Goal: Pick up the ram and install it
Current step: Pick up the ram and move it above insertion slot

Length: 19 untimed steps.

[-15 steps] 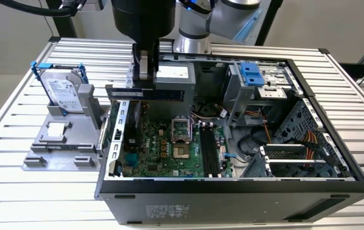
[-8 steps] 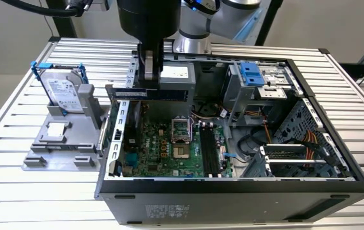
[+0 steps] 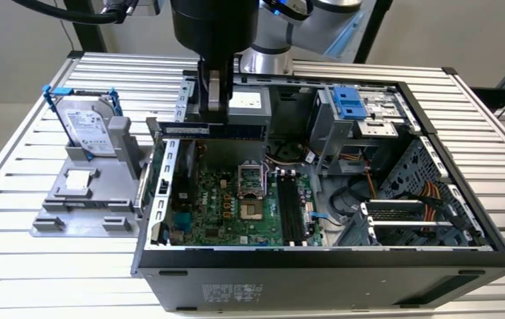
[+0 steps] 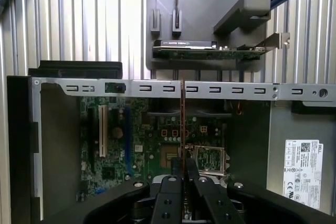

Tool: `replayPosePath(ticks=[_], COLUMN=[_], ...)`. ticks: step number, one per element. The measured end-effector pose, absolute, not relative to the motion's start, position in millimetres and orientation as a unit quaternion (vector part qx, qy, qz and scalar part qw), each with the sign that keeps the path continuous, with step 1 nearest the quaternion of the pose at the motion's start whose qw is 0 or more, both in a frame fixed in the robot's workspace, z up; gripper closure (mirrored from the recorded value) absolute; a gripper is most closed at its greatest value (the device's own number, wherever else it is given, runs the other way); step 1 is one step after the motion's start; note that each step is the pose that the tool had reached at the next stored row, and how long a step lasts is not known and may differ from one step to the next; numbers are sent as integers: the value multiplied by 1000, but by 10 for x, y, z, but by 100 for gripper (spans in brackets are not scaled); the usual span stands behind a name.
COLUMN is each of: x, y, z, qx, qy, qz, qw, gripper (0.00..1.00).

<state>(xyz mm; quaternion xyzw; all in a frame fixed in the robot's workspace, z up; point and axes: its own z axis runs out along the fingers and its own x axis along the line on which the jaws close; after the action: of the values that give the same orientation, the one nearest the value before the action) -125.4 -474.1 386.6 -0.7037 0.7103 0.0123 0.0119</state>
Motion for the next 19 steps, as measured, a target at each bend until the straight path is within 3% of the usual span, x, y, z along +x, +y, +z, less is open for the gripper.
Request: replayPosePath(ticks=[19], x=[-1104], y=[-4742], z=[3866], qx=[-704], qy=[710], qz=[12], qw=[12], gripper=[100])
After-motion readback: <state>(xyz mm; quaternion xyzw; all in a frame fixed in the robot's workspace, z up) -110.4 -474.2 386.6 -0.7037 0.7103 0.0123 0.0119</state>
